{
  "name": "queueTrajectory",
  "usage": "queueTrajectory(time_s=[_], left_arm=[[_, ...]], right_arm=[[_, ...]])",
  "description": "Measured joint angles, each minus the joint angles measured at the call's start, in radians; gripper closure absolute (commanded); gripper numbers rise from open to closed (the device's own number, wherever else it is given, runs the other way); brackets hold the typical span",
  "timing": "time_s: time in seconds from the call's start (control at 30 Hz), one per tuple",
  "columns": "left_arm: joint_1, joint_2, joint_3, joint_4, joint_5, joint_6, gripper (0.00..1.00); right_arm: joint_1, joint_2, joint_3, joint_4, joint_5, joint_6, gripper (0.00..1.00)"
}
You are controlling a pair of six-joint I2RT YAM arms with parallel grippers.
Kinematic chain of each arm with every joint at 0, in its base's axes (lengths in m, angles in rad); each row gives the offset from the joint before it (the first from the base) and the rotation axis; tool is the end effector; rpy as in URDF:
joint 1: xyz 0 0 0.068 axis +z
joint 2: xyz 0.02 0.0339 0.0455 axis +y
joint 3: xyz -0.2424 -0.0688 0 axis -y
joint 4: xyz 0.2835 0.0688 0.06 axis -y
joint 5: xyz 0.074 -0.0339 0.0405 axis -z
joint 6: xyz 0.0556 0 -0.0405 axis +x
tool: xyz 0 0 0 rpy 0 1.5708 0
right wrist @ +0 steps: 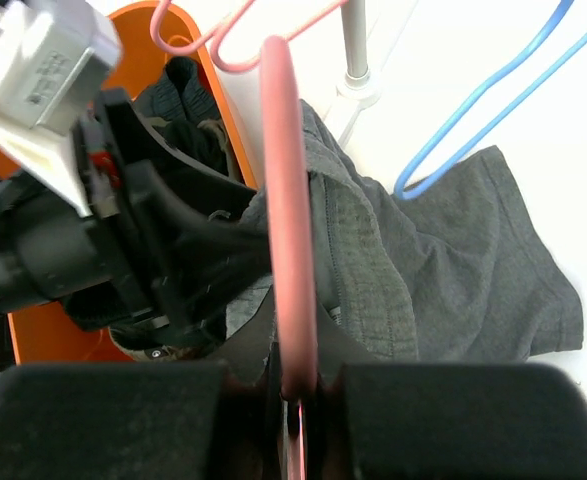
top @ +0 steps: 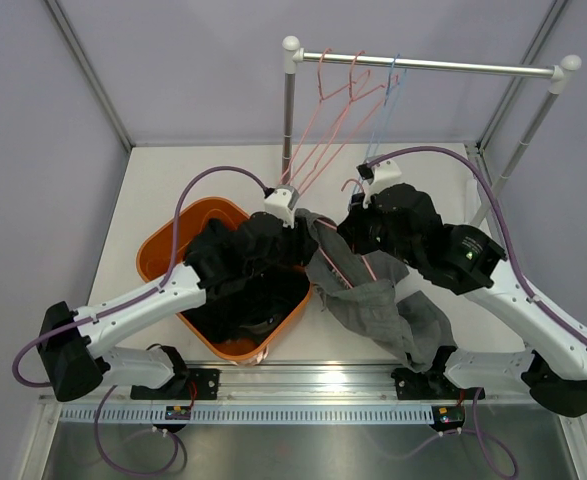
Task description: Remove the shorts from the hanger
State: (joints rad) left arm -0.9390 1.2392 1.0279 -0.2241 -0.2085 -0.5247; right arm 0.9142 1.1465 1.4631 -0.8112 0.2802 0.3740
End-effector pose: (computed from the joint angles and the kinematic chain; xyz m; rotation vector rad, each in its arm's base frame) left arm 0.2144 -0.2734 0.2877 0.2902 2.0516 -0.7201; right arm 0.1850 0.2148 0.4192 -0.3856 2.0478 0.5100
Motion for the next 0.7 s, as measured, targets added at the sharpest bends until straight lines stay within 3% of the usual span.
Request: queueTrajectory(time_s=[0.13, 0.17, 0.43, 0.7], left_arm=[[0.0, 0.007, 0.002, -0.007, -0.064, -0.006, 0.97], [-0.002, 0.007, 0.006, -0.008, -0.087, -0.006, 1.0], [-0.002, 0.039, 0.107, -0.022, -0.291, 0.005, 1.0], [0.089, 0.143, 0.19, -0.031, -0.342, 0.011, 1.0]], right_arm=[[0.0, -0.004, 0.018, -0.008, 0.007, -0.003, 1.0], [0.0, -0.004, 0.023, -0.011, 0.01, -0.004, 1.0], [0.0, -0.024, 0.046, -0.017, 0.013, -0.015, 1.0], [0.0, -0.06, 0.047, -0.018, 0.013, -0.023, 1.0]])
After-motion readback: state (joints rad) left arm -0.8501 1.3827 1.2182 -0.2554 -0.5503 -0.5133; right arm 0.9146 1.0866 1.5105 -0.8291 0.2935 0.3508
